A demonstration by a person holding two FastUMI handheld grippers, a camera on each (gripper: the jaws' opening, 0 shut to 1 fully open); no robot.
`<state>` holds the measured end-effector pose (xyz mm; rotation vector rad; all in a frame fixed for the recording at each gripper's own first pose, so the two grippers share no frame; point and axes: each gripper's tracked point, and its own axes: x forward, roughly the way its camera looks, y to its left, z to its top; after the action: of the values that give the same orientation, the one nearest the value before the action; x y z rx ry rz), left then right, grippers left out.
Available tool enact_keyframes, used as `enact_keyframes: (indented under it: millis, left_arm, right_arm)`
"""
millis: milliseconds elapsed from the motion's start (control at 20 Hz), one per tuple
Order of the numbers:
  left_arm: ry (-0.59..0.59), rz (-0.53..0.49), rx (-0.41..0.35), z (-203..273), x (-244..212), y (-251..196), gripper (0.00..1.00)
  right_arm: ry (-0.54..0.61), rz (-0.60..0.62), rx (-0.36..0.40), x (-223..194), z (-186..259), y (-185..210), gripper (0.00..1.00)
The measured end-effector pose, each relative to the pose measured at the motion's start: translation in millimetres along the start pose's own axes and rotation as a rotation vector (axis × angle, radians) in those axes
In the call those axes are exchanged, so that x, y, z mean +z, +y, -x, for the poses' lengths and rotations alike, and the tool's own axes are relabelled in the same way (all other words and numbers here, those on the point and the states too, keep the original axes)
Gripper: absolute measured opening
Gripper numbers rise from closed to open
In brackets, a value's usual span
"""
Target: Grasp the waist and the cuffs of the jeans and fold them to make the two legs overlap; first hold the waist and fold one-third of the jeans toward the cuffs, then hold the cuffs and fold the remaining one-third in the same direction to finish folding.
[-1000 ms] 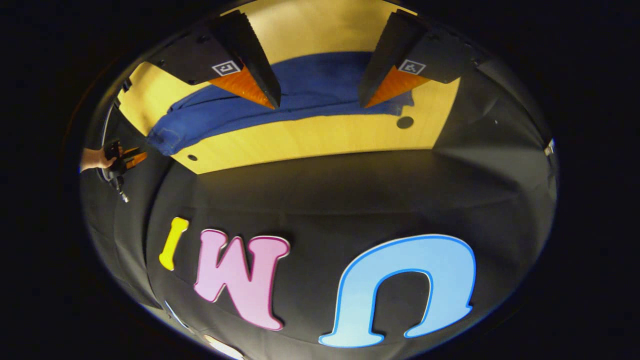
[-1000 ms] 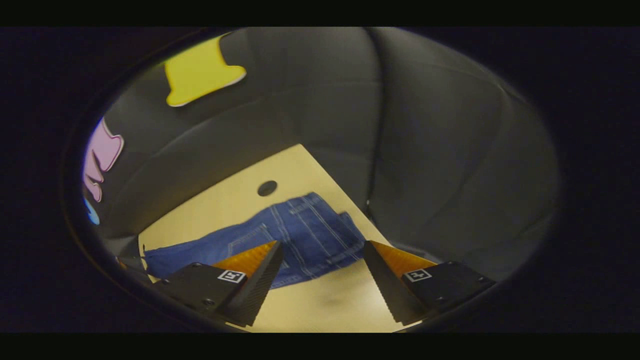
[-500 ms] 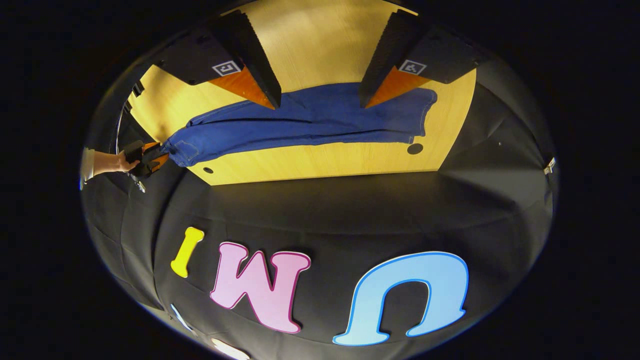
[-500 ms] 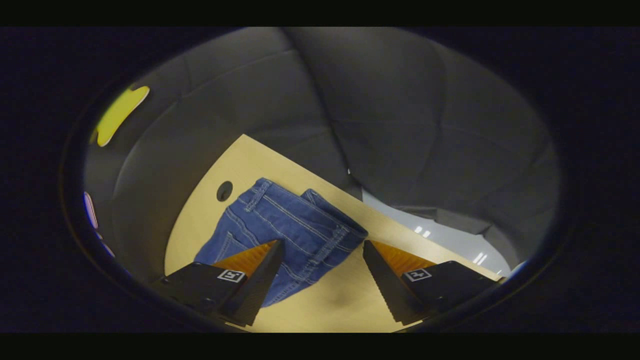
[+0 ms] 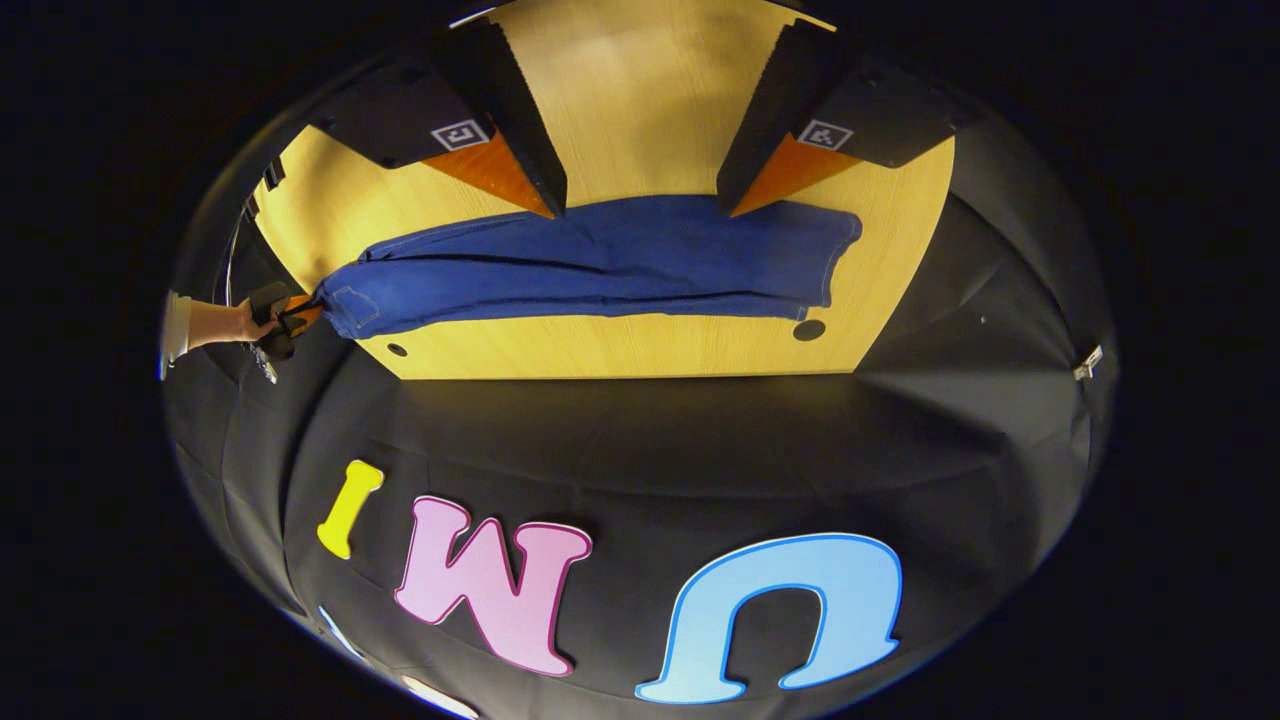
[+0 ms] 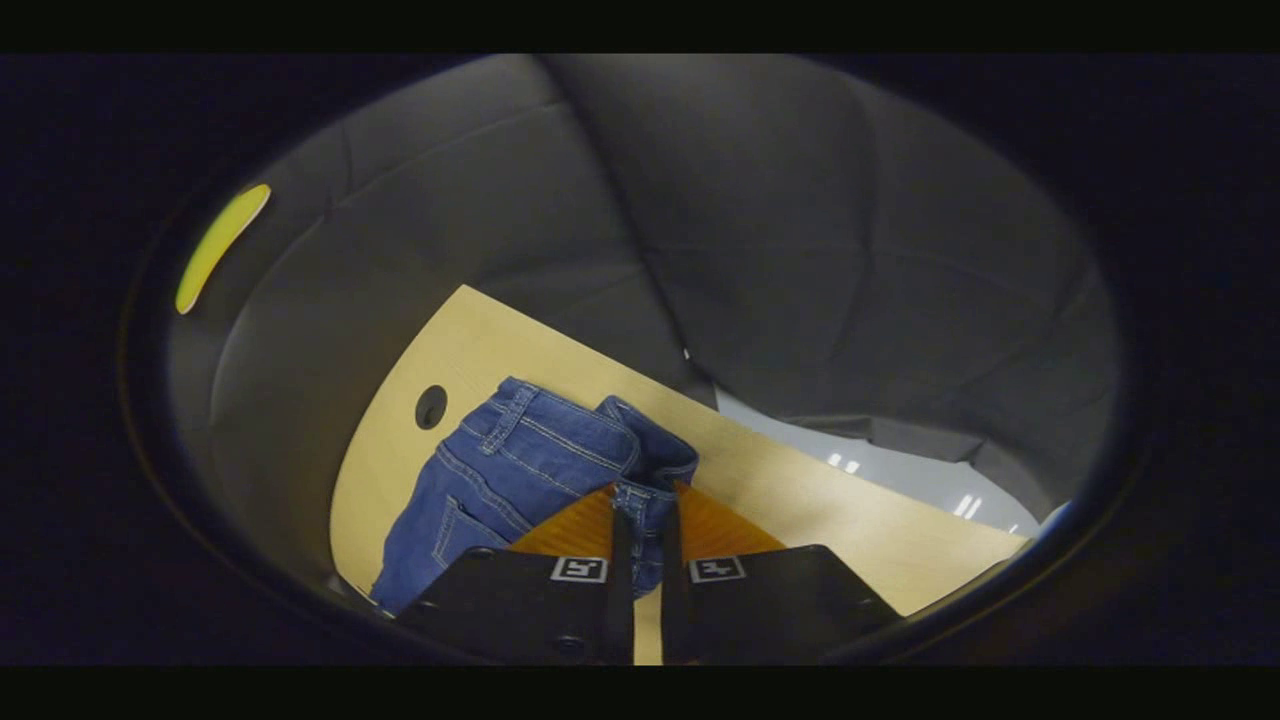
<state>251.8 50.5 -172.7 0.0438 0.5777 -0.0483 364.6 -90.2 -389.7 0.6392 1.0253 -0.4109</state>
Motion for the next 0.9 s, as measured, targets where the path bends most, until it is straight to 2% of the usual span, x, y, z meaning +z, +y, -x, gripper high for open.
enact_keyframes:
  millis: [50,100,200,350,400,450,550,600,650,700,900]
  left_arm:
    - [-0.001,0.008,-0.001,2,-2,0,0.96]
    - [-0.004,0.013,-0.002,6,-2,1,0.96]
    - [-0.005,0.024,-0.002,10,-4,4,0.93]
    - [-0.006,0.034,0.001,17,-6,11,0.95]
    - [-0.01,0.036,0.002,19,-6,13,0.96]
    - [-0.013,0.038,0.0,21,-6,14,0.95]
    - [-0.022,0.042,-0.004,26,-5,15,0.93]
    - [-0.027,0.044,-0.006,28,-4,15,0.95]
    - [-0.032,0.044,-0.008,31,-4,16,0.93]
    - [-0.037,0.042,-0.006,33,-3,18,0.96]
    - [-0.063,0.053,0.015,48,-4,29,0.96]
  right_arm:
    - [-0.01,0.016,0.005,0,4,2,0.15]
    - [-0.025,0.027,0.016,4,9,5,0.17]
    - [-0.07,0.056,0.055,11,25,13,0.14]
    - [-0.144,0.119,0.135,27,61,36,0.15]
    - [-0.167,0.144,0.165,30,77,47,0.09]
    - [-0.19,0.172,0.196,32,91,61,0.2]
    - [-0.232,0.235,0.258,31,128,85,0.09]
    - [-0.251,0.265,0.294,30,150,103,0.08]
    - [-0.273,0.301,0.331,28,175,126,0.08]
    - [-0.292,0.339,0.367,21,194,136,0.14]
    - [-0.366,0.506,0.535,-7,273,202,0.14]
